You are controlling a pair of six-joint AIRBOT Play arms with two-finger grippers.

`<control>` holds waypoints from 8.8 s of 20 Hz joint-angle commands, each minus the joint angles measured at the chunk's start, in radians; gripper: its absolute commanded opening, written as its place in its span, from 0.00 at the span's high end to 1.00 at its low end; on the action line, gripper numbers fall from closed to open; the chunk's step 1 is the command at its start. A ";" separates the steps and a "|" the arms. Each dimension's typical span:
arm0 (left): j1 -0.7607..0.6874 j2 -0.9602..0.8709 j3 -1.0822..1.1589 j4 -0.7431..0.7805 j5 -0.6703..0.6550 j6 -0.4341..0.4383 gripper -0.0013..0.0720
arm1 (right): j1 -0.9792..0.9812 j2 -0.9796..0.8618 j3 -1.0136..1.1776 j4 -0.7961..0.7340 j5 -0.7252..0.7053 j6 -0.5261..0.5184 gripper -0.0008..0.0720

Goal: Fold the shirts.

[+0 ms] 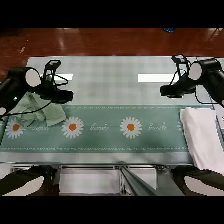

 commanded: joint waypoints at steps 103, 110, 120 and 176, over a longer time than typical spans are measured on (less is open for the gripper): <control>-0.044 0.184 -0.425 -0.550 0.357 0.279 0.74 | -0.002 0.641 -0.511 0.322 -0.170 0.061 0.42; 0.260 0.215 -0.220 -0.515 0.078 0.294 0.29 | -0.092 0.517 -0.439 0.491 -0.205 -0.053 0.42; 0.430 0.034 -0.575 -0.964 0.104 0.298 0.29 | -0.369 0.516 -0.689 0.552 -0.273 -0.050 0.42; 0.288 0.559 0.839 0.014 -0.223 0.142 0.96 | -0.221 0.700 0.779 -0.044 0.428 -0.141 0.96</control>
